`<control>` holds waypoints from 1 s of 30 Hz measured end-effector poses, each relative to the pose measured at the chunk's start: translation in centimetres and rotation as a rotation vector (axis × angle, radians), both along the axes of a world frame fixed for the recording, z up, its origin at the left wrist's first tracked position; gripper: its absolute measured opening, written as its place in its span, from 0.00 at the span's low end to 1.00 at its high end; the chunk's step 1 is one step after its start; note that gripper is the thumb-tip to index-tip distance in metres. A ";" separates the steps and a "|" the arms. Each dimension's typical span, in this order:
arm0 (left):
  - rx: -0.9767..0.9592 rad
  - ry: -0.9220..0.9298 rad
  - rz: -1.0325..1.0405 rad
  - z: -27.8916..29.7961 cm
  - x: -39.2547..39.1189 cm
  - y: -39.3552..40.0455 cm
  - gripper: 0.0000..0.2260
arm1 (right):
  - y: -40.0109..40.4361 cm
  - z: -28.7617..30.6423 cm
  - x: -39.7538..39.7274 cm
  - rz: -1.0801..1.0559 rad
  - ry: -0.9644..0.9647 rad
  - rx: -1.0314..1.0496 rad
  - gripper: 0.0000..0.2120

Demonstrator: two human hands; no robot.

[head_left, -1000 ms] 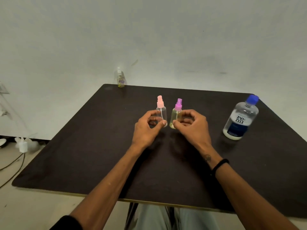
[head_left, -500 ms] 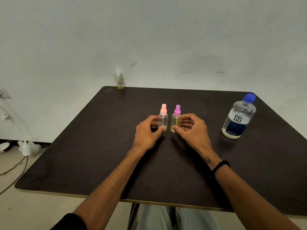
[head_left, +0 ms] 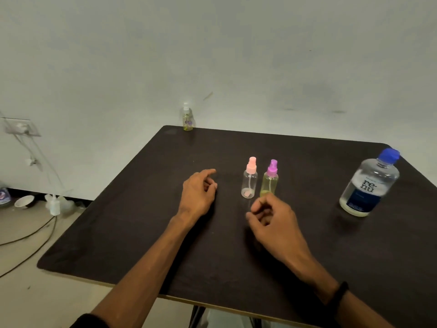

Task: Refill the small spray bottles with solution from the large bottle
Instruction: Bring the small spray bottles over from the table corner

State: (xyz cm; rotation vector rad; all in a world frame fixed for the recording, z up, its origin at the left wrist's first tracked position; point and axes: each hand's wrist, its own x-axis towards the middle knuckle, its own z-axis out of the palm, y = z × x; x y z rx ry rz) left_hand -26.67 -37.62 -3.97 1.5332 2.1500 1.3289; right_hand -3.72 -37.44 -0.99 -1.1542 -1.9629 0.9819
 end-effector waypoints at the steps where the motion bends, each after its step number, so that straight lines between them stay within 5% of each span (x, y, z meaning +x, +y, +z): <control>1: 0.007 -0.007 0.038 0.1 -0.8 0.4 0.17 | -0.1 0.2 -1.6 0.055 0.028 0.008 0.09; 11: 0.054 -0.171 0.429 1.6 -11.7 10.0 0.08 | 5.4 -1.1 -21.4 -0.072 0.329 -0.075 0.05; 19: -0.034 -0.190 0.584 2.2 -17.1 18.8 0.27 | 7.3 -2.0 -24.0 -0.126 0.340 -0.026 0.06; 30: -0.033 -0.198 0.566 2.6 -20.1 23.7 0.23 | 8.1 -2.3 -24.9 -0.113 0.359 -0.078 0.07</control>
